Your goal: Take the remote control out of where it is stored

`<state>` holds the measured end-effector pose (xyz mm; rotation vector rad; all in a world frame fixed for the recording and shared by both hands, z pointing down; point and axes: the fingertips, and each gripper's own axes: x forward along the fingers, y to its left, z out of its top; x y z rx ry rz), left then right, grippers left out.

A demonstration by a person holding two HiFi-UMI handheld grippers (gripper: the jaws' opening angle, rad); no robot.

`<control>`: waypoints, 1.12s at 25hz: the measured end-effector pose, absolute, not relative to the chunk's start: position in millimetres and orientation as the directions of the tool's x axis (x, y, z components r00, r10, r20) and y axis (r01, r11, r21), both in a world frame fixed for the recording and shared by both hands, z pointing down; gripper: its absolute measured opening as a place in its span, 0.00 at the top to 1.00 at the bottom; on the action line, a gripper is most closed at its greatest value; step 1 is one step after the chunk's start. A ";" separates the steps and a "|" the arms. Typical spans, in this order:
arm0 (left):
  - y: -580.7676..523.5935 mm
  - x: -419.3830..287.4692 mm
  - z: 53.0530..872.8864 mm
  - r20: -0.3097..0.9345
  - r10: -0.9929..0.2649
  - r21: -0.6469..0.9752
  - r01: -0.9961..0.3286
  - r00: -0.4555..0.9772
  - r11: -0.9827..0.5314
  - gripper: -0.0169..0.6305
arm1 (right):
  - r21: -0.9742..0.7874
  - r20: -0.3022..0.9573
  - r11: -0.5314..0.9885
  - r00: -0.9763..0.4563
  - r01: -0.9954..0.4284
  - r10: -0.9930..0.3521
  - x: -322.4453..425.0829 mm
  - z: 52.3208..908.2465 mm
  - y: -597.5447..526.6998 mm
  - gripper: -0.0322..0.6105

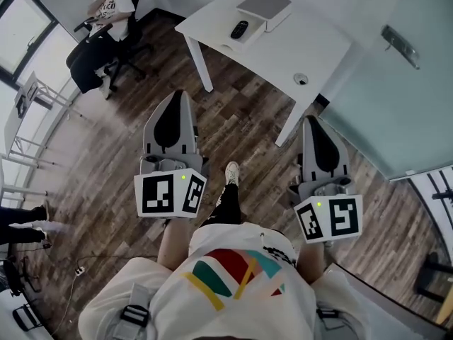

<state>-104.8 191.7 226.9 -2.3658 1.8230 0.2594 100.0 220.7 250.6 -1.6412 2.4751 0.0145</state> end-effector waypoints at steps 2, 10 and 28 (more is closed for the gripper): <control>176.9 -109.1 234.0 -0.212 -0.945 0.015 -0.965 0.251 -0.260 0.96 | -0.082 -0.134 0.388 -0.376 -0.918 -0.917 96.6 252.8 202.6 0.95; 109.9 -147.2 224.3 -0.220 -0.953 0.063 -0.972 0.207 -0.226 0.96 | -0.056 -0.112 0.423 -0.415 -0.905 -0.903 59.2 235.5 121.6 0.95; -32.9 -208.4 238.4 -0.176 -0.960 0.076 -0.969 0.217 -0.234 0.96 | -0.070 -0.065 0.354 -0.350 -0.933 -0.935 15.1 242.7 -19.6 0.95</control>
